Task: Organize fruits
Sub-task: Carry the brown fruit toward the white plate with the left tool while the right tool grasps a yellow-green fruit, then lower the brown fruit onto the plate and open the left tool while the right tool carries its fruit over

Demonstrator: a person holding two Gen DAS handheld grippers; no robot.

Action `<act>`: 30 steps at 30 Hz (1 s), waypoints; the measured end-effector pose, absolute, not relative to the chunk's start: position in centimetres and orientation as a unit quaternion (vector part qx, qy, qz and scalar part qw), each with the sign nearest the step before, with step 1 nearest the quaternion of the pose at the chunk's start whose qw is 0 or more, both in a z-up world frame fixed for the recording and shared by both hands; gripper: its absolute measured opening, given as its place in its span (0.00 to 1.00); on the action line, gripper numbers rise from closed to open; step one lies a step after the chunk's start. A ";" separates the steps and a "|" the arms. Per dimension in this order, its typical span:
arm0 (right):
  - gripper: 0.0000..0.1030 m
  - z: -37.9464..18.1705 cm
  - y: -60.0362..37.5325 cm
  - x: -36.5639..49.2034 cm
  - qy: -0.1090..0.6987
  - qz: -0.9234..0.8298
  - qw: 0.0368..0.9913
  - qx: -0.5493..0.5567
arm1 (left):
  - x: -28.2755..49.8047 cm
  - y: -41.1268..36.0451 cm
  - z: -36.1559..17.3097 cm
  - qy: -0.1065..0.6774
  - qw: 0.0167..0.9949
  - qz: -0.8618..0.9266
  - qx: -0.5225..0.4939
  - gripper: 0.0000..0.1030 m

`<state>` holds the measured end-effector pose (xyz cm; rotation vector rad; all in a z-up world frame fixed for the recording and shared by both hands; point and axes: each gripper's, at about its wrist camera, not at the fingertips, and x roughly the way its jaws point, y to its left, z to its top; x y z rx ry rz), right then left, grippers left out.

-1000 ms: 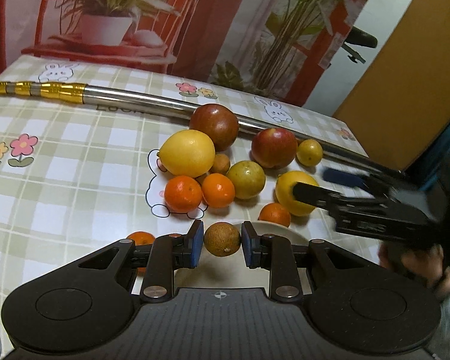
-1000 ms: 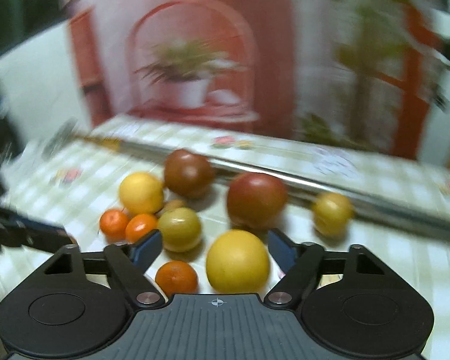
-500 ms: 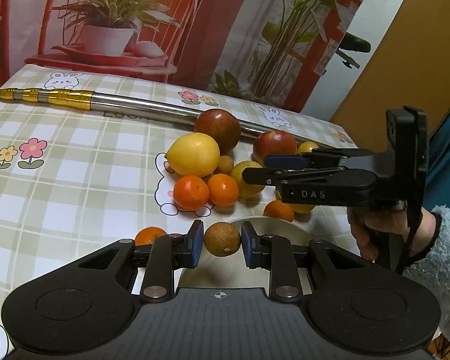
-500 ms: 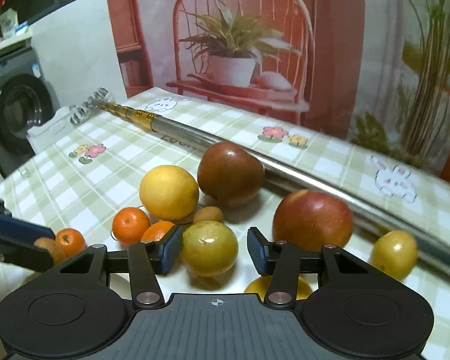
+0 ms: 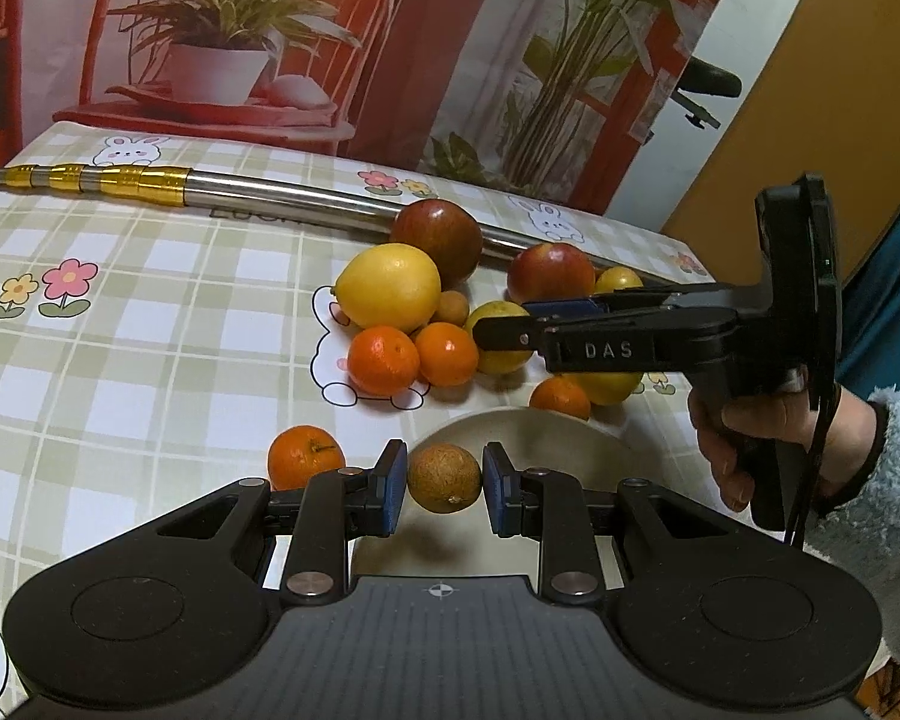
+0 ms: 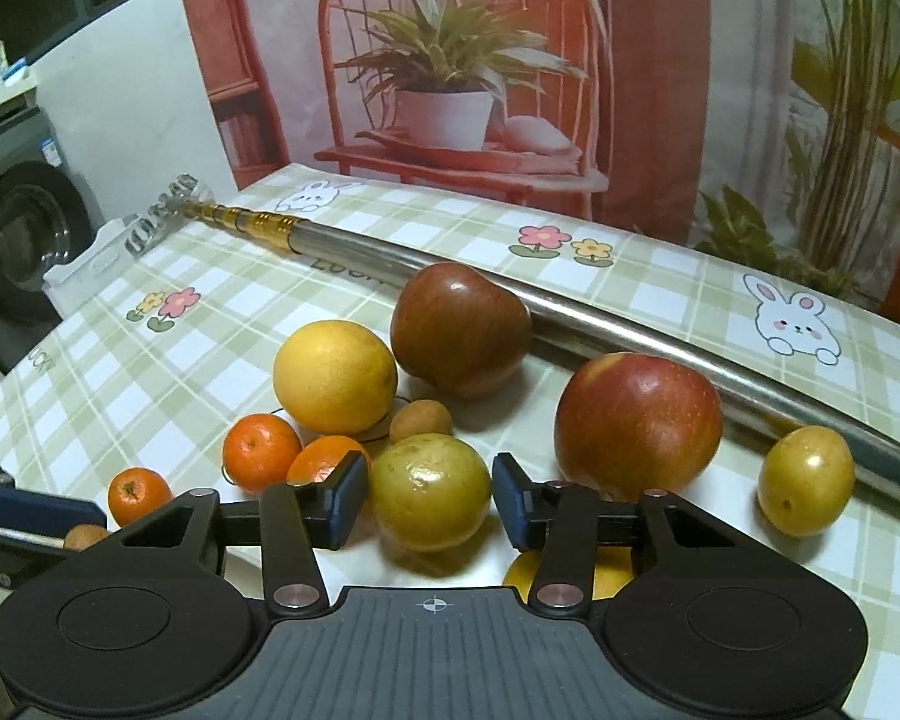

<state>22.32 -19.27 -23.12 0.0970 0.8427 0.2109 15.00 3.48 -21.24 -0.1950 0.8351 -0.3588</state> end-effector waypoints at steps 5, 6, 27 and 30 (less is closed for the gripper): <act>0.40 -22.4 -19.4 20.8 0.390 0.088 0.914 0.068 | 14.1 3.4 -21.3 0.404 0.895 -0.171 -0.086 0.28; 0.40 -22.1 -19.5 20.3 0.384 0.086 0.916 0.076 | 13.9 3.4 -21.3 0.405 0.894 -0.170 -0.085 0.28; 0.40 -21.0 -16.0 5.4 0.358 0.003 0.927 0.111 | 10.3 1.8 -22.1 0.395 0.906 -0.151 -0.023 0.28; 0.40 -21.3 -15.3 4.9 0.356 -0.008 0.929 0.100 | 10.0 1.4 -22.5 0.390 0.911 -0.137 -0.010 0.28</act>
